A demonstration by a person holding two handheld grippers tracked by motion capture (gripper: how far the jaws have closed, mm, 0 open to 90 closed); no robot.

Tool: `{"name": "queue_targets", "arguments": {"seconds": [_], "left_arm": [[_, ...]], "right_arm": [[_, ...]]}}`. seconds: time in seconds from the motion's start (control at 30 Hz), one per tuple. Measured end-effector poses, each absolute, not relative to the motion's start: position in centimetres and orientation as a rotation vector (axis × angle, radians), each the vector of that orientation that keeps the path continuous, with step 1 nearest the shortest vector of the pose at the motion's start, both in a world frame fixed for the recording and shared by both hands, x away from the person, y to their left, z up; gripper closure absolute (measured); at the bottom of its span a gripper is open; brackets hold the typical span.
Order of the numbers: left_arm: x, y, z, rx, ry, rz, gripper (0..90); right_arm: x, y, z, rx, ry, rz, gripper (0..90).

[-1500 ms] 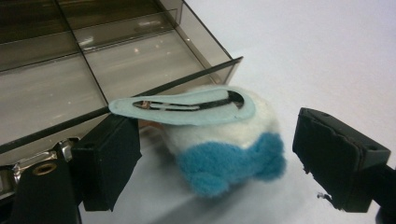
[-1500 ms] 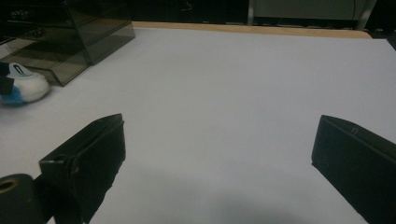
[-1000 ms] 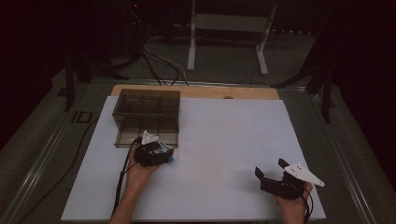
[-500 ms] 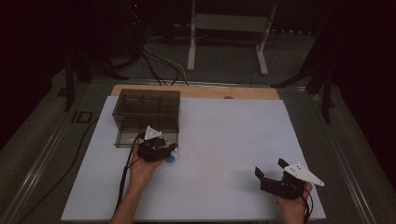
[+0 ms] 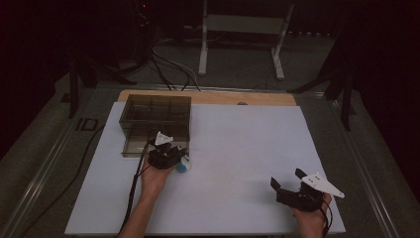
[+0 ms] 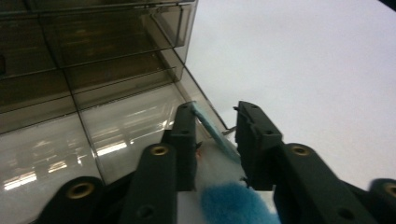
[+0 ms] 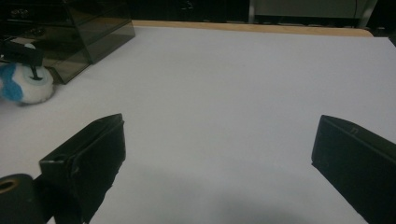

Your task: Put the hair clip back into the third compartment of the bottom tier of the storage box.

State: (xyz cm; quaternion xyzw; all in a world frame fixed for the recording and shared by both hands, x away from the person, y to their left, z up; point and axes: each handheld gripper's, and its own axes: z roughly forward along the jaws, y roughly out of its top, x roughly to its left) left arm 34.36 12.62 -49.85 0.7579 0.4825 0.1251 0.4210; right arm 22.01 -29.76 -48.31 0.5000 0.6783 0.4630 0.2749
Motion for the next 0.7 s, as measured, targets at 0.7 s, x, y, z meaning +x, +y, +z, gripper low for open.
{"name": "queue_targets", "arguments": {"seconds": [0.7], "left_arm": [[33.46,13.39,-48.86,1.857,1.139,0.223,89.5]], "right_arm": [[21.99,-29.74,-48.31,1.343,1.825,1.244,2.9]]}}
